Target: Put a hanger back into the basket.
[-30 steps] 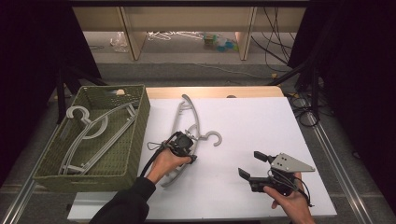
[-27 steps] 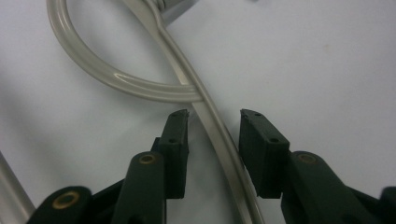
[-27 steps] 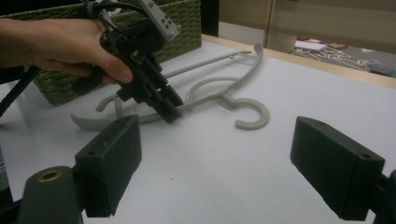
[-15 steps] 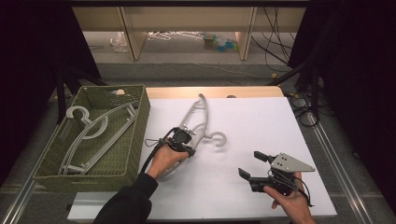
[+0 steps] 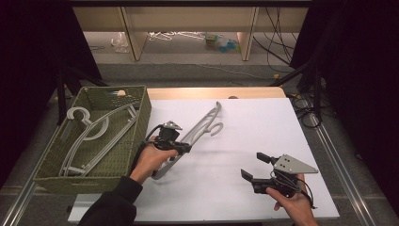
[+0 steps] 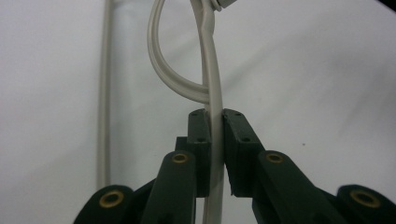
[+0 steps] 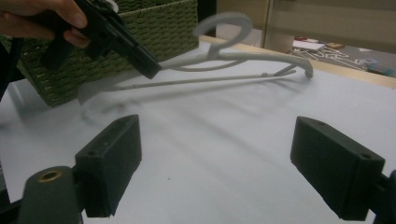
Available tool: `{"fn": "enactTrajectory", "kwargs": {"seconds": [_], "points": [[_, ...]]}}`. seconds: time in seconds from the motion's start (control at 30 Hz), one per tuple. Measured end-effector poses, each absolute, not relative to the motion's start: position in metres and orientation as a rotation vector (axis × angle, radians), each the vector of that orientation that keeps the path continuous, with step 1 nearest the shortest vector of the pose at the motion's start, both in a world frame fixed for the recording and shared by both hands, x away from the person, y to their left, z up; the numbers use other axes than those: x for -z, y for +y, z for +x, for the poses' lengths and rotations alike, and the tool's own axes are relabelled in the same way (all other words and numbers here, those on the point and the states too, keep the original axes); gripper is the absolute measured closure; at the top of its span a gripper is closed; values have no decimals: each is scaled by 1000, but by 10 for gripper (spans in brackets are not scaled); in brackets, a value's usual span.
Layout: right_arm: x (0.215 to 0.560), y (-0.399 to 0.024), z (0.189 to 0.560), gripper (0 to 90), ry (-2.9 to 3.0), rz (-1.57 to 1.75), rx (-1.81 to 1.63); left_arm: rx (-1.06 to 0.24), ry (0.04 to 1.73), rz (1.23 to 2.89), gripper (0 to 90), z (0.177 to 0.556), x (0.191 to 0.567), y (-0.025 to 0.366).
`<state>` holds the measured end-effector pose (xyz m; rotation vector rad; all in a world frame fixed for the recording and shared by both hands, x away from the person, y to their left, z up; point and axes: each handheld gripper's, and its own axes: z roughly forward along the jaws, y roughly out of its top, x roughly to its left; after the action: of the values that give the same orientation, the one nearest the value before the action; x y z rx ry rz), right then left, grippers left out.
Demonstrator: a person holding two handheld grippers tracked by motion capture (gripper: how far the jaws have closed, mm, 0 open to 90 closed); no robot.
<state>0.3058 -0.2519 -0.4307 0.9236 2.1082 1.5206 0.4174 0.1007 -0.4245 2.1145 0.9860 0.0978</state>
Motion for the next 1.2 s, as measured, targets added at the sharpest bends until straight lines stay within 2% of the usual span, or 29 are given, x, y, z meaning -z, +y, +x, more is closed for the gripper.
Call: {"fn": "enactTrajectory", "kwargs": {"seconds": [0.2, 0.47, 0.67, 0.87, 0.97, 1.1, 1.2], "points": [[431, -252, 306, 176, 2105, 922, -1514, -45, 1002, 2018, 816, 405, 422, 114], [431, -252, 306, 176, 2099, 920, -1528, -117, 980, 2111, 811, 404, 426, 113], [430, -252, 305, 176, 2107, 916, -1514, -193, 1029, 2088, 798, 404, 423, 115], [431, -251, 306, 176, 2103, 912, -1533, -239, 1050, 2117, 727, 414, 425, 108], [431, -252, 305, 176, 2109, 921, -1515, -307, 1045, 2144, 741, 421, 423, 102], [431, -251, 305, 176, 2104, 923, -1529, -283, 1053, 2174, 749, 429, 426, 96], [431, -252, 305, 176, 2112, 921, -1522, -342, 1053, 2203, 774, 431, 424, 93]]}}
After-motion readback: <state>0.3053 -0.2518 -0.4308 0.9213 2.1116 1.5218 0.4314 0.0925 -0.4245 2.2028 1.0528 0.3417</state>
